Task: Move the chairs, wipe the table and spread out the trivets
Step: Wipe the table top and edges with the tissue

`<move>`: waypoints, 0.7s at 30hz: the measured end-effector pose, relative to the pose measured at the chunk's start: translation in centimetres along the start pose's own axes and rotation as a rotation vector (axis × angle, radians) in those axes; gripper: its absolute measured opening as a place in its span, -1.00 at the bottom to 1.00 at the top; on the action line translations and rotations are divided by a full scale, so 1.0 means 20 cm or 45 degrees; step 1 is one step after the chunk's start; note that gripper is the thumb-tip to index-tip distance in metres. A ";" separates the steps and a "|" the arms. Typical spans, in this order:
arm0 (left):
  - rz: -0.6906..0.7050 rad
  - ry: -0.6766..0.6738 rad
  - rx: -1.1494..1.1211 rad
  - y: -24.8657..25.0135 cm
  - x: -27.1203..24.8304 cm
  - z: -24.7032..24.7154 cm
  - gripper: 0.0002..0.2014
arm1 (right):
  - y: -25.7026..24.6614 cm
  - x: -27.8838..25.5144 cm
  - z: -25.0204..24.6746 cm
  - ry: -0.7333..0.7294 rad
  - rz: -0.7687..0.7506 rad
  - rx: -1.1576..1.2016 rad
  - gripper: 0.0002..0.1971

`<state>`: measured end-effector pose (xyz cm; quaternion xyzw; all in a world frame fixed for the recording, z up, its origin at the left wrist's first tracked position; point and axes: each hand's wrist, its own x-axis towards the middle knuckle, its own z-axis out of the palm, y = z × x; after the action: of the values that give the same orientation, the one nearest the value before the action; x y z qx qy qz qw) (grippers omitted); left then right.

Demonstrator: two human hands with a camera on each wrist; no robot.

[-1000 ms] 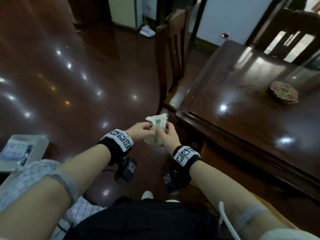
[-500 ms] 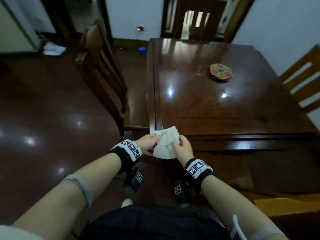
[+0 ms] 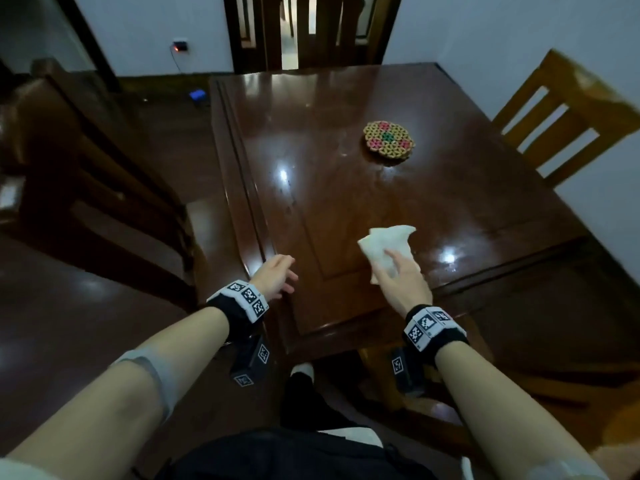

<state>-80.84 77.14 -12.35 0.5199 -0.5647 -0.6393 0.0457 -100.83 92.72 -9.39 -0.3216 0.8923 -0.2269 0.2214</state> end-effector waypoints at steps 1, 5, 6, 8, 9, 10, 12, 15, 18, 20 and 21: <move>0.010 0.063 -0.003 0.02 0.07 -0.02 -0.70 | 0.01 0.09 0.03 -0.046 -0.025 -0.124 -0.48; 0.026 0.306 0.033 0.10 0.32 -0.14 -0.71 | 0.02 0.36 0.17 -0.255 0.032 -0.579 -0.37; 0.031 0.367 0.101 0.12 0.38 -0.18 -0.70 | 0.02 0.41 0.19 -0.330 0.069 -0.599 -0.36; 0.019 0.480 0.254 0.15 0.49 -0.25 -0.67 | 0.03 0.51 0.23 -0.356 0.056 -0.612 -0.39; 0.004 0.521 0.319 0.17 0.55 -0.29 -0.65 | 0.03 0.56 0.23 -0.339 0.024 -0.625 -0.42; -0.022 0.547 0.382 0.19 0.60 -0.32 -0.63 | 0.02 0.62 0.22 -0.335 -0.004 -0.633 -0.44; -0.091 0.565 0.494 0.23 0.71 -0.37 -0.60 | 0.01 0.76 0.20 -0.359 -0.021 -0.640 -0.46; -0.163 0.567 0.592 0.29 0.88 -0.45 -0.56 | -0.06 1.00 0.17 -0.350 -0.038 -0.645 -0.47; -0.186 0.560 0.593 0.36 1.04 -0.52 -0.49 | -0.16 1.24 0.17 -0.358 -0.041 -0.630 -0.48; -0.184 0.551 0.577 0.43 1.16 -0.57 -0.41 | -0.24 1.40 0.18 -0.367 -0.041 -0.626 -0.48; -0.167 0.558 0.567 0.47 1.23 -0.59 -0.39 | -0.27 1.47 0.18 -0.366 -0.042 -0.625 -0.49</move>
<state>-88.53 49.94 -18.02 0.6777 -0.6328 -0.3744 0.0100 -116.75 68.10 -16.70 -0.4089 0.8746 0.0401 0.2574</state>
